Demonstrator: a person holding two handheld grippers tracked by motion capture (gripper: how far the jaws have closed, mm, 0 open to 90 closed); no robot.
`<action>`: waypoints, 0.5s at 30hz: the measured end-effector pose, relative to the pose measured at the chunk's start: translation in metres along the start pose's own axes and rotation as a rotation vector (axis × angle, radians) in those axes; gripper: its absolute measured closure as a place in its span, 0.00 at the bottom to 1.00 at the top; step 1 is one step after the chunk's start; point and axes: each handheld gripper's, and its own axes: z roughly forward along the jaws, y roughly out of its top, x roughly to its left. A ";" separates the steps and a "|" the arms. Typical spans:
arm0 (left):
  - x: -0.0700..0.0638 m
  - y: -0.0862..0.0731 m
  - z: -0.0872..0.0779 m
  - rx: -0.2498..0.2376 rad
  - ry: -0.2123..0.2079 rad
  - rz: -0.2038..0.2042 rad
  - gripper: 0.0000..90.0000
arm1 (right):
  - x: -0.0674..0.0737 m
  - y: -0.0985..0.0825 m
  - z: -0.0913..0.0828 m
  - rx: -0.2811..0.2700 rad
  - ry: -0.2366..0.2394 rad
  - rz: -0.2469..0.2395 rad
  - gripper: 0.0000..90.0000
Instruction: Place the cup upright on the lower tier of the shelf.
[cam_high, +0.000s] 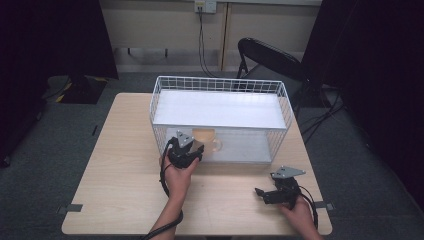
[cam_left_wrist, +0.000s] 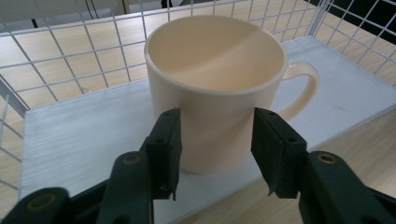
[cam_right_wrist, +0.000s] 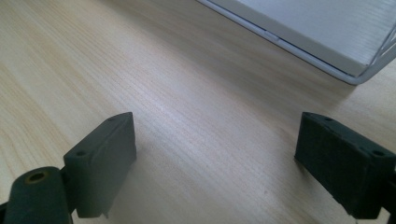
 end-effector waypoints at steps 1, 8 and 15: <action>0.000 0.000 -0.001 -0.004 -0.005 -0.002 0.55 | 0.000 0.000 0.000 0.000 0.000 0.000 0.13; 0.002 -0.002 -0.005 0.003 -0.039 0.003 0.45 | 0.000 0.000 0.000 0.000 0.000 0.000 0.13; 0.005 -0.002 -0.008 -0.007 -0.078 0.026 0.34 | 0.000 0.000 0.000 0.000 0.000 0.000 0.13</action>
